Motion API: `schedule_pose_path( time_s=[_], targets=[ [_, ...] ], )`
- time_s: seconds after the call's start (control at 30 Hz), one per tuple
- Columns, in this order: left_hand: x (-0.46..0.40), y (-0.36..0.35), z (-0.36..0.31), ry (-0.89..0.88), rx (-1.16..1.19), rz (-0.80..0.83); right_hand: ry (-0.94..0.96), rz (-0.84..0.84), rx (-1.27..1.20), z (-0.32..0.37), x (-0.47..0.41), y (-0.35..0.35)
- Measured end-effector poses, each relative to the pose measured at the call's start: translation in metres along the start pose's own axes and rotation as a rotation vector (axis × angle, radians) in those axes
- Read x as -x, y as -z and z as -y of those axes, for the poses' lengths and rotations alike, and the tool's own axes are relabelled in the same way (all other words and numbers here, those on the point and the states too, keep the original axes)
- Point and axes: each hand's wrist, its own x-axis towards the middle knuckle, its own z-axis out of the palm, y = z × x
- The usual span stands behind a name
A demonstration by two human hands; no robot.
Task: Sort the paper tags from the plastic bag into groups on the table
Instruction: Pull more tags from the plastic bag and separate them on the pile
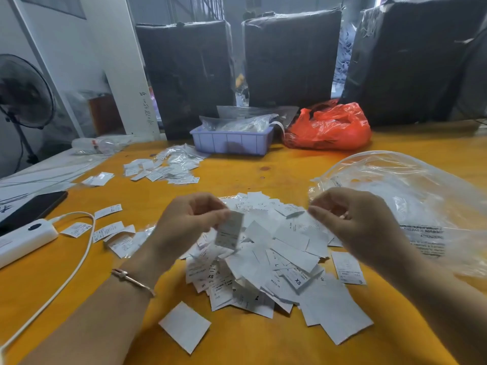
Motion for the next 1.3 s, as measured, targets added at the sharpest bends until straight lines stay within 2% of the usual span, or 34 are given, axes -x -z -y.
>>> schedule_pose_path(
  time_s=[0.07,0.13,0.23,0.3,0.43,0.53,0.73,0.87,1.03,1.17,1.23,1.3],
  targets=[
    [-0.007,0.016,0.013,0.084,-0.053,-0.108,-0.03,-0.062,0.267,-0.012,-0.007,0.011],
    [-0.013,0.027,0.026,0.151,-0.15,-0.195,-0.102,-0.106,0.43,-0.022,-0.013,0.019],
    [-0.018,0.037,0.039,0.21,-0.438,-0.26,-0.216,-0.116,0.629,-0.036,-0.017,0.028],
    [-0.018,0.043,0.042,0.254,-0.586,-0.287,-0.29,-0.077,0.736,-0.041,-0.02,0.032],
    [-0.017,0.046,0.044,0.329,-0.765,-0.304,-0.432,0.119,0.888,-0.047,-0.022,0.033],
    [-0.016,0.044,0.041,0.318,-0.81,-0.309,-0.397,0.084,0.895,-0.049,-0.021,0.033],
    [-0.014,0.032,0.033,0.066,-0.757,-0.366,-0.315,-0.11,0.765,-0.049,-0.02,0.037],
    [-0.009,0.011,0.026,-0.099,-0.638,-0.311,-0.278,-0.207,0.667,-0.049,-0.02,0.036],
    [-0.003,-0.008,0.018,-0.207,-0.502,-0.212,-0.16,-0.282,0.607,-0.05,-0.021,0.038],
    [0.001,-0.015,0.013,-0.271,-0.465,-0.097,0.079,-0.588,0.527,-0.039,-0.02,0.04],
    [0.003,-0.017,0.011,-0.294,-0.439,-0.053,0.217,-0.693,0.426,-0.026,-0.016,0.039],
    [0.005,-0.02,0.008,-0.305,-0.388,-0.025,0.228,-0.671,0.141,-0.01,-0.008,0.031]
  ],
)
